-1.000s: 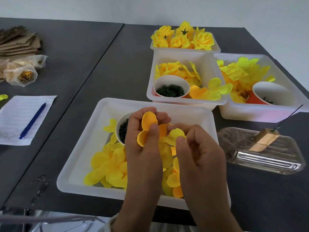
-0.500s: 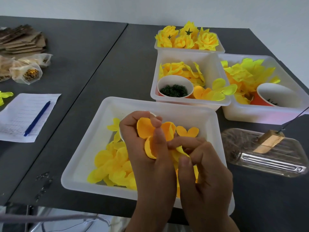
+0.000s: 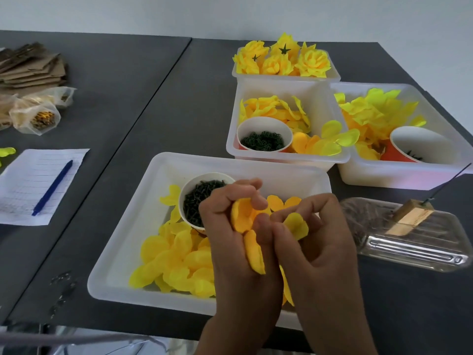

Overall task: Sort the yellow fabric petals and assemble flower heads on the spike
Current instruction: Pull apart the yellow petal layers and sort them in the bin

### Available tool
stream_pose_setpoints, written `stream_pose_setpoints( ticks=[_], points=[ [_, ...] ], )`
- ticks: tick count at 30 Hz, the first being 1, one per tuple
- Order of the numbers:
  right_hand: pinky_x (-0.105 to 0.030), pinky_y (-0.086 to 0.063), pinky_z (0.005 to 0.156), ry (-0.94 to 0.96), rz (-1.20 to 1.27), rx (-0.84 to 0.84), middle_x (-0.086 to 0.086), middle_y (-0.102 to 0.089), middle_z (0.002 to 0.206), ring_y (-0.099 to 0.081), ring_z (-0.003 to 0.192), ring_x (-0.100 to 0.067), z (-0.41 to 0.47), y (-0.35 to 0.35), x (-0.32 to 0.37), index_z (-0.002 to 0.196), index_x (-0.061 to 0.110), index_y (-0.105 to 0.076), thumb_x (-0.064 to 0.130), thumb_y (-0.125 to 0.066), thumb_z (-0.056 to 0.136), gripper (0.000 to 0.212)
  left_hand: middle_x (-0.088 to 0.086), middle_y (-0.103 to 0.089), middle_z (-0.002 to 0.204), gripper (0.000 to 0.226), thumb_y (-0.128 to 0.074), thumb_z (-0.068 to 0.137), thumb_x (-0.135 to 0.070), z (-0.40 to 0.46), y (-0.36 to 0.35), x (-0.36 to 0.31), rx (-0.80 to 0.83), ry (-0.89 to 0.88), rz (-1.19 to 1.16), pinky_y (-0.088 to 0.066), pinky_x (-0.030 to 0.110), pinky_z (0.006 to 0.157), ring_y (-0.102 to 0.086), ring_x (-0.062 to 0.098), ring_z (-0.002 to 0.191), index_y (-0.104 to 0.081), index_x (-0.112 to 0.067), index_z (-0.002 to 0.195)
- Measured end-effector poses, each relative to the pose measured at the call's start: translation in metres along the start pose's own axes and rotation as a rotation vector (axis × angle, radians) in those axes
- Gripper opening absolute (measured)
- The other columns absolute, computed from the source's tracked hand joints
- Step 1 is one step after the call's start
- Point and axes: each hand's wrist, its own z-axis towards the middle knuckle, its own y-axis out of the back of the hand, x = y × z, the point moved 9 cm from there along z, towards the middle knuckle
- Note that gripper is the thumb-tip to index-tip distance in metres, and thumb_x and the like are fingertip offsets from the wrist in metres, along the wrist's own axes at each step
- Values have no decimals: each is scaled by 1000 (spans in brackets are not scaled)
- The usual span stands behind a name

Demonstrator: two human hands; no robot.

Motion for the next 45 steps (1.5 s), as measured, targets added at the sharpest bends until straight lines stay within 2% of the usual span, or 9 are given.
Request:
stream_pose_setpoints(
  ticks=[7, 11, 14, 17, 20, 23, 32, 38, 45],
  points=[
    [-28, -56, 61, -350, -50, 228, -11, -66, 85, -66, 79, -27, 14, -5, -32, 90, 16, -52, 56, -67, 50, 58, 5, -56, 114, 27, -45, 93, -5, -1, -8, -6, 175, -133, 86, -44, 15, 89, -57, 7, 109, -41, -20, 115],
    [-31, -52, 54, -383, -43, 443, -10, -63, 64, -60, 57, -25, 8, -20, -32, 74, 14, -64, 55, -55, 84, 43, 7, -55, 124, 22, -41, 101, -33, -3, -18, -3, 331, -97, 93, -44, 20, 93, -56, 13, 117, -45, -22, 119],
    [-26, -49, 49, -278, -266, 391, -5, -63, 60, -58, 51, -14, 15, -11, -30, 66, 12, -63, 37, -57, 87, 33, 4, -51, 135, 52, -47, 92, -58, -6, -25, 1, 477, -6, 151, -40, 28, 104, -39, 17, 138, -38, -27, 132],
    [-19, -45, 59, 44, -593, 203, 3, -59, 60, -58, 68, -9, 29, 6, -7, 60, 21, -56, 37, -52, 81, 28, -14, -42, 145, 79, -50, 79, -75, -12, -32, 7, 624, 172, 161, -35, 18, 105, -37, 7, 139, -31, -34, 144],
    [-14, -39, 54, 224, -738, 251, 18, -52, 59, -55, 63, -6, 30, -2, 6, 64, 32, -51, 36, -55, 87, 24, -31, -57, 125, 60, -52, 81, -67, -12, -17, 23, 481, 407, 183, -45, 7, 82, -58, -7, 111, -44, -43, 135],
    [-22, -43, 51, 380, -822, 288, 17, -49, 67, -49, 60, -4, 25, -16, 14, 69, 30, -51, 33, -54, 87, 19, -23, -68, 84, 23, -49, 86, -41, -3, 0, 27, 363, 343, 427, -44, 9, 53, -63, -4, 69, -64, -41, 103],
    [-20, -39, 54, 384, -792, 9, 14, -37, 67, -38, 53, -6, 8, -11, 5, 61, 20, -41, 22, -54, 90, 31, -16, -65, 73, 25, -41, 98, -37, -3, 6, 40, 343, 331, 595, -43, 14, 57, -59, -1, 71, -61, -38, 84],
    [-17, -37, 54, 357, -694, -21, 10, -48, 75, -45, 60, -9, 2, -7, 0, 64, 16, -45, 26, -45, 93, 31, -7, -58, 55, 28, -41, 95, -34, -1, 17, 52, 262, 385, 582, -40, 18, 53, -57, 4, 62, -66, -25, 86],
    [-17, -40, 59, 372, -652, -81, 4, -57, 80, -52, 68, -12, 2, 2, -3, 67, 8, -58, 19, -50, 94, 30, -14, -69, 73, 20, -46, 94, -36, -6, 17, 60, 252, 533, 407, -55, 22, 57, -66, 5, 68, -65, -31, 91]
  ],
)
